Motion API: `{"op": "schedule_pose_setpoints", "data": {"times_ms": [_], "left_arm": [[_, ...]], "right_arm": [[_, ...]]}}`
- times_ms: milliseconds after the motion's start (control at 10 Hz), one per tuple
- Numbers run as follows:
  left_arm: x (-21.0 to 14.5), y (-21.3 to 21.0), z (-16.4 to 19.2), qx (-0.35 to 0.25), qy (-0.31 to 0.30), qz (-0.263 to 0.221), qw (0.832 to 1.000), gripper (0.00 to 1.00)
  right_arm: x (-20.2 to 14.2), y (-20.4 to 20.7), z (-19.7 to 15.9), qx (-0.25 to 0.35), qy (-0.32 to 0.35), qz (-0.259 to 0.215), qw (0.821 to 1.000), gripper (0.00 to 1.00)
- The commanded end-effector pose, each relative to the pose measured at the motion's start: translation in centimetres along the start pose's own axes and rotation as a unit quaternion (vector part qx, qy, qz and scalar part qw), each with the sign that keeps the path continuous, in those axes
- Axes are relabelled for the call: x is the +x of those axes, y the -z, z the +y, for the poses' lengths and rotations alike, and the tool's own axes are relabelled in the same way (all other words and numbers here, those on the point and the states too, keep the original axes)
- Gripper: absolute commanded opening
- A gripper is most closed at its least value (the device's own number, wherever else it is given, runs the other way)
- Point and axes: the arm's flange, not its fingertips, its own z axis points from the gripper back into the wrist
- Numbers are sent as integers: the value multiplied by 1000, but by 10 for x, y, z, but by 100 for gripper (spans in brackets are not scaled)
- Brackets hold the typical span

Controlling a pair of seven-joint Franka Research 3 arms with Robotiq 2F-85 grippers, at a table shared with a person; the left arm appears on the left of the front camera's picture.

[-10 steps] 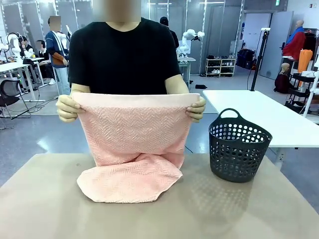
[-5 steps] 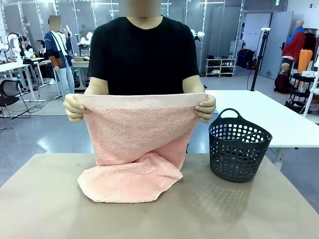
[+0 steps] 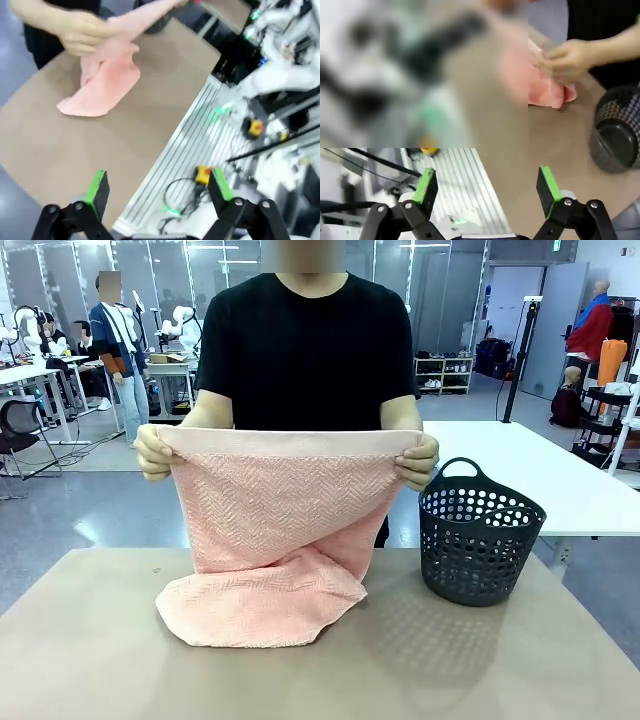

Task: Fold the towel.
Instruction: Grab the top end of the 100 cm Hotel Towel extended by the human.

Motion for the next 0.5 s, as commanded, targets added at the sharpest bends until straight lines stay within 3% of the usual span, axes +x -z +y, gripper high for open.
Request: {"op": "schedule_pose_setpoints", "data": {"times_ms": [0,200,400], "left_arm": [[19,13,-7,81,93,46,991,100],[39,32,-24,118,119,79,983,100],[51,42,-34,121,155,81,977,100]], "right_arm": [[14,25,15,-61,-76,33,995,100],[33,46,35,-72,-115,55,989,100],[43,60,43,-64,-135,64,987,100]]}}
